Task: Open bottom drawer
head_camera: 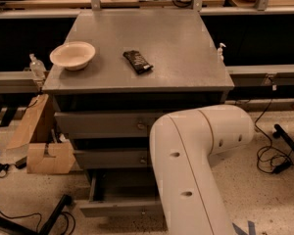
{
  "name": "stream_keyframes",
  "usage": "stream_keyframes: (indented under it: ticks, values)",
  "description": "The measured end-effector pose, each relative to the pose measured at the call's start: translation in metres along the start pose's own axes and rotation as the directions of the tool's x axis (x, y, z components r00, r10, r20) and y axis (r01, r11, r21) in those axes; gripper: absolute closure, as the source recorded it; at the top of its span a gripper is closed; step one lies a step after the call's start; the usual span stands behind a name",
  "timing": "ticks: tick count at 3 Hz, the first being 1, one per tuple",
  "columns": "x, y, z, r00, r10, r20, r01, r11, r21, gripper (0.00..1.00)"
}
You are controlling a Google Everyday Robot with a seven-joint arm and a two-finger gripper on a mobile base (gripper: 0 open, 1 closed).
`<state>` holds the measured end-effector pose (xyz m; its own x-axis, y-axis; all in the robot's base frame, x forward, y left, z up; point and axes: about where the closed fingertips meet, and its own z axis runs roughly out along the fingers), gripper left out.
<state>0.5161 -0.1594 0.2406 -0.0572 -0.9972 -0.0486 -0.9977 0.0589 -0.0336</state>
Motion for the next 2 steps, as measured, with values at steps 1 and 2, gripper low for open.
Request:
stream_keyframes:
  ticks: [1, 2]
  values:
    - [0.0035, -0.0282, -0.0314, 0.999, -0.028, -0.027, 0.030, 0.9975, 0.064, 0.85]
    - [0.0038, -0.0290, -0.0322, 0.999, -0.029, -0.028, 0.031, 0.9974, 0.065, 1.00]
